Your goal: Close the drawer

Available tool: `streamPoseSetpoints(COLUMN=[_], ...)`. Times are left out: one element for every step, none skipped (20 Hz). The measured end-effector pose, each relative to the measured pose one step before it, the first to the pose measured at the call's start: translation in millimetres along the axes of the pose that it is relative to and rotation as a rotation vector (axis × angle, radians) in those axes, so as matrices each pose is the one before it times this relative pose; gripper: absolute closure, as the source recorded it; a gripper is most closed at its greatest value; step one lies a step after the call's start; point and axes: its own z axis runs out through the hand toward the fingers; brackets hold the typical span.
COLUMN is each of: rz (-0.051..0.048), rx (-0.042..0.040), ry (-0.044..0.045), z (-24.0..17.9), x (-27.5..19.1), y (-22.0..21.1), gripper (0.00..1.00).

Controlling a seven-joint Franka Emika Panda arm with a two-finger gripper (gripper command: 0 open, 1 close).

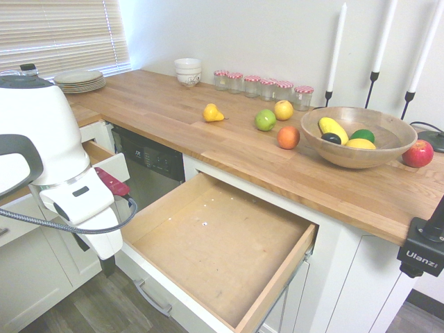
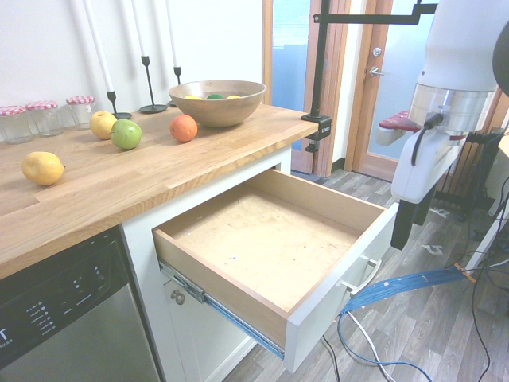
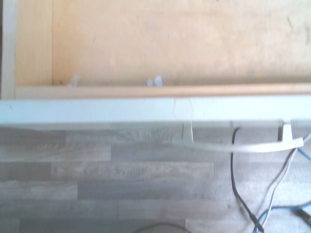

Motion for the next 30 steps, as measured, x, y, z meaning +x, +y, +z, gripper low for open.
streamPoseSetpoints(rz=[-0.00415, -0.00374, -0.0056, -0.00524, -0.00453, -0.00192, -0.00055, -0.00098, 0.00092, 0.00295, 0.00438, 0.0034, 0.00442, 0.00338, 0.00397, 0.00314, 0.00206, 0.00212, 0.0012, 0.00304, 0.00038, 0.00099, -0.00109, -0.00201, -0.0005, -0.00088, 0.00182, 0.00116, 0.0019, 0.00169], rx=[0.00261, 0.0019, 0.00442, 0.00242, 0.00116, 0.00064, 0.00048, -0.00165, -0.00232, -0.00271, -0.00252, -0.00254, -0.00275, -0.0043, -0.00386, -0.00271, -0.0025, -0.00206, -0.00176, -0.00193, -0.00117, -0.00033, -0.00065, -0.00026, -0.00112, -0.00278, -0.00315, -0.0041, -0.00411, -0.00393], ry=[0.00171, -0.00077, -0.00184, -0.00362, -0.00291, -0.00345, -0.00438, -0.00456, -0.00545, -0.00815, -0.00893, -0.00788, -0.00765, -0.00739, -0.0073, -0.00651, -0.0061, -0.00456, -0.00413, -0.00401, -0.00137, -0.00113, -0.00123, -0.00029, -0.00123, -0.00252, -0.00176, -0.00347, -0.00308, -0.00268], z=[0.58, 1.17, 1.66, 2.77, 4.03, 5.27, 6.57, 7.38, 8.47, 9.12, 9.8, 10.03, 10.37, 10.57, 10.27, 9.09, 7.99, 6.69, 5.62, 5.0, 4.48, 4.11, 4.43, 4.48, 4.91, 5.24, 5.39, 5.5, 5.14, 4.79], x=[0.1, -0.15, -0.19, -0.15, 0.2, 0.37, 0.83, 1.32, 2.19, 2.56, 3.04, 3.36, 3.24, 2.93, 2.37, 1.77, 1.37, 1.04, 0.89, 0.84, 1.24, 1.5, 1.56, 1.53, 1.1, 0.68, 0.54, 0.05, 0.16, 0.12], y=[-0.85, -0.63, -0.98, -0.84, -0.72, -0.67, -0.26, 0.4, 1.44, 2.36, 3.11, 3.65, 3.98, 4.13, 3.96, 3.4, 3.14, 2.67, 2.49, 2.46, 2.53, 2.82, 3.12, 3.16, 3.16, 3.17, 3.15, 3.0, 3.04, 2.9], gripper=[0.0, 0.0, 0.0, 0.0, 0.0, 0.0, 0.0, 0.0, 0.0, 0.0, 0.0, 0.0, 0.0, 0.0, 0.0, 0.0, 0.0, 0.0, 0.0, 0.0, 0.0, 0.0, 0.0, 0.0, 0.0, 0.0, 0.0, 0.0, 0.0, 0.0])
